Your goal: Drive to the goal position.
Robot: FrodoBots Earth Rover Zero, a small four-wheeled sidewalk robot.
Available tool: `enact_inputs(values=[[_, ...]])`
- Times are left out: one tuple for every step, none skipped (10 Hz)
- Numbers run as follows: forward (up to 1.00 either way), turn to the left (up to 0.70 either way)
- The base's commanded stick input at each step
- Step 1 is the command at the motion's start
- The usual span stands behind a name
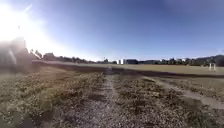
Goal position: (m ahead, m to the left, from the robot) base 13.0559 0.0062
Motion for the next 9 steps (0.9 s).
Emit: enact_inputs(values=[[0.50,0.00],[0.50,0.00],[0.50,0.00],[0.50,0.00],[0.50,0.00],[0.50,0.00],[0.50,0.00],[0.50,0.00],[0.50,0.00]])
